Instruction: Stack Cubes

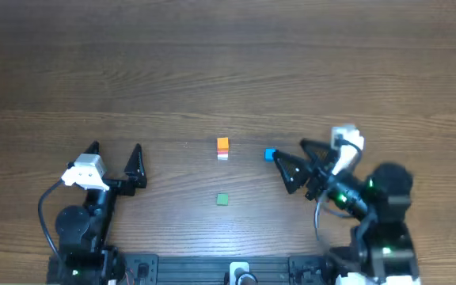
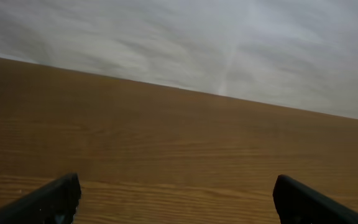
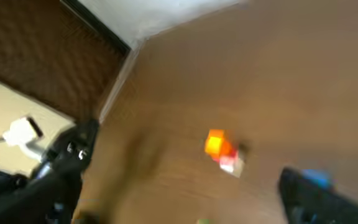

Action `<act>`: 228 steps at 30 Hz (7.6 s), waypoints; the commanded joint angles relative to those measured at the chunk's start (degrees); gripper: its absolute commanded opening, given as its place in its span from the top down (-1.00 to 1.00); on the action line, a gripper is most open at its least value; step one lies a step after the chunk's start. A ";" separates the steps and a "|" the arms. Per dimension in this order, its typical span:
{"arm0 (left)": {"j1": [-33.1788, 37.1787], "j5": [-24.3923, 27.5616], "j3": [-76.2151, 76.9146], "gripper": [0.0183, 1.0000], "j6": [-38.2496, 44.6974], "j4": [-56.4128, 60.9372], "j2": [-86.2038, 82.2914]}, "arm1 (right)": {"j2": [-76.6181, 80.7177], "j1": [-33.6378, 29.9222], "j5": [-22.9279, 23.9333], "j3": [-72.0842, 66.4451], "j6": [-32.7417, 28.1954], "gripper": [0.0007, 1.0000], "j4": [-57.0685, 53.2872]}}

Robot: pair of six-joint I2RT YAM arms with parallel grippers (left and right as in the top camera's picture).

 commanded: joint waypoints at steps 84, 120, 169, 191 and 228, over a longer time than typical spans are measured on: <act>0.31 -0.50 -0.35 -1.00 0.81 -0.04 -0.68 | 67.47 58.14 49.40 26.29 38.88 0.16 -19.74; 0.31 -0.50 -0.35 -1.00 0.81 -0.04 -0.68 | 68.02 58.38 49.37 26.32 38.88 0.69 -18.99; 0.31 -0.50 -0.35 -1.00 0.81 -0.04 -0.68 | 74.25 41.53 49.33 58.77 18.71 0.98 -41.59; 0.31 -0.50 -0.35 -1.00 0.81 -0.04 -0.68 | 77.40 41.18 48.11 58.77 18.23 0.98 -39.50; 0.31 -0.50 -0.35 -1.00 0.81 -0.04 -0.68 | 79.10 40.76 49.59 58.75 18.25 -0.77 -38.62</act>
